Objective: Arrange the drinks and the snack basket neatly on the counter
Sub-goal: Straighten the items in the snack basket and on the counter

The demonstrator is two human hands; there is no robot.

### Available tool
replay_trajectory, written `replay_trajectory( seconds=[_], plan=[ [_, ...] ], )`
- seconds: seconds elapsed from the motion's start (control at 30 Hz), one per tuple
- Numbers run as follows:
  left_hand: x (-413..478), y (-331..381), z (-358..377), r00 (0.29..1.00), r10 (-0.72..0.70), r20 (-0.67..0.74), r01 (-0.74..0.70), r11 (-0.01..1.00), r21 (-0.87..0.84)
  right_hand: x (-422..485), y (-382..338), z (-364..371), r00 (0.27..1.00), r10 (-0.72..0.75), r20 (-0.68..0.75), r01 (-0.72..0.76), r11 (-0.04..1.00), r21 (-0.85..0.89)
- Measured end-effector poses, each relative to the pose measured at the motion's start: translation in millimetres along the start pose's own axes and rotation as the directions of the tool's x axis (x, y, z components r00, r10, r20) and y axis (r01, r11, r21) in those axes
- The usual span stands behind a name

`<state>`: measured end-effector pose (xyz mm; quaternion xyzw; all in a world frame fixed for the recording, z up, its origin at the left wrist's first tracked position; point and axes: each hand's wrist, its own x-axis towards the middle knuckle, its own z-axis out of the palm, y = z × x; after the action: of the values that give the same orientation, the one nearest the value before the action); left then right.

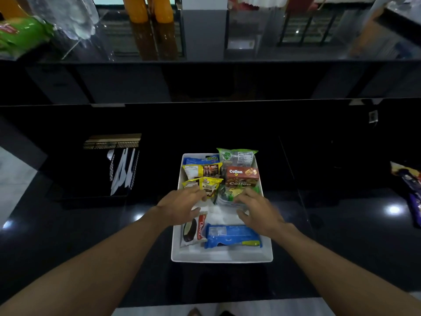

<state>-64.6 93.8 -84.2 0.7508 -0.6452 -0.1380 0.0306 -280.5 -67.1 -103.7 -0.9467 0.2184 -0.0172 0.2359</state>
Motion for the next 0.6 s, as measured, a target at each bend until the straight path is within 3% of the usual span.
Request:
replay_trajectory(
  seconds=[0.2,0.33,0.43,0.6],
  plan=[
    [-4.2,8.1,15.1,0.962,-0.088,0.259,0.099,0.995,-0.030,-9.5,-5.6,9.5,0.964,0.046,0.263,-0.050,0.999,0.009],
    [-5.4,11.9,22.7,0.914,-0.100,0.393,0.096,0.995,0.029,-17.9,-6.8,17.1,0.922,0.092,0.377,-0.039,0.988,-0.146],
    [-6.1,15.1,28.0,0.906,-0.112,0.409,0.086,0.993,0.082,-19.0,-9.9,23.2,0.916,0.100,0.388,0.003,0.967,-0.256],
    [-8.3,18.0,30.8,0.921,-0.133,0.367,0.096,0.988,0.117,-17.7,-11.7,22.6,0.918,0.143,0.371,-0.054,0.970,-0.238]
  ],
)
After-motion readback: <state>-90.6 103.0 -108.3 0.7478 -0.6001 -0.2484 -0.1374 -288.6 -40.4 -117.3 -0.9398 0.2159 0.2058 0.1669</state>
